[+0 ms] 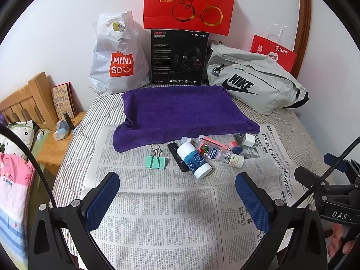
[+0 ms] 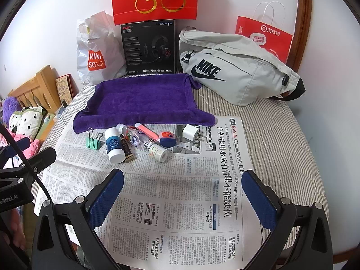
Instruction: Organize rigid objects
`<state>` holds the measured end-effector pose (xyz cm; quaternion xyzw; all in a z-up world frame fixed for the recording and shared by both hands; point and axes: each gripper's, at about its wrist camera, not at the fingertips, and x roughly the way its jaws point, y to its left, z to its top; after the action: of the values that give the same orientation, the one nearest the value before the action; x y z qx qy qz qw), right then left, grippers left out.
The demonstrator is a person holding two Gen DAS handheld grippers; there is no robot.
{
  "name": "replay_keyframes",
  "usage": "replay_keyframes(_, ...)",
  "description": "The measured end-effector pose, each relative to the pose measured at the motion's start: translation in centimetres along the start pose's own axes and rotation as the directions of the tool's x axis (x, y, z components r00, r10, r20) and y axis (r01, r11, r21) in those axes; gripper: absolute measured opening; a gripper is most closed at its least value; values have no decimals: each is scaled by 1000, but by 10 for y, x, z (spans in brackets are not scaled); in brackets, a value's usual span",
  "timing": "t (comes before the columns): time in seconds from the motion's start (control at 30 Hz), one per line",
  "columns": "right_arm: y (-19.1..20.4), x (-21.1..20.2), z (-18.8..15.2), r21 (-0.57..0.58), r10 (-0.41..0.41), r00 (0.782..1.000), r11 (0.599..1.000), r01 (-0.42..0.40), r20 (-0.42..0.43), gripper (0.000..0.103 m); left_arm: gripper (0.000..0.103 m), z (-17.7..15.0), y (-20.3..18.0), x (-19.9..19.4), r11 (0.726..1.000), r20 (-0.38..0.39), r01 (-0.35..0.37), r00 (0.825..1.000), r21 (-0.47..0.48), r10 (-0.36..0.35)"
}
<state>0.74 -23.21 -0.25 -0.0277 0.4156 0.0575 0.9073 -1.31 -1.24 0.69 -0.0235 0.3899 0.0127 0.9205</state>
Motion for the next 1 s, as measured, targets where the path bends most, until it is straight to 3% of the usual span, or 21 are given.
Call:
replay_keyframes(0.67,0,-1,-1,-4,11,1000,1000,-11,5,103,103,2,3,-3,1000,9,-3,1000,-2,3)
replay_keyframes(1.0,-9,21,0,3,41,999,999,-41,-21,103,103,1,35,44,997,-57,-48,997,-66,45)
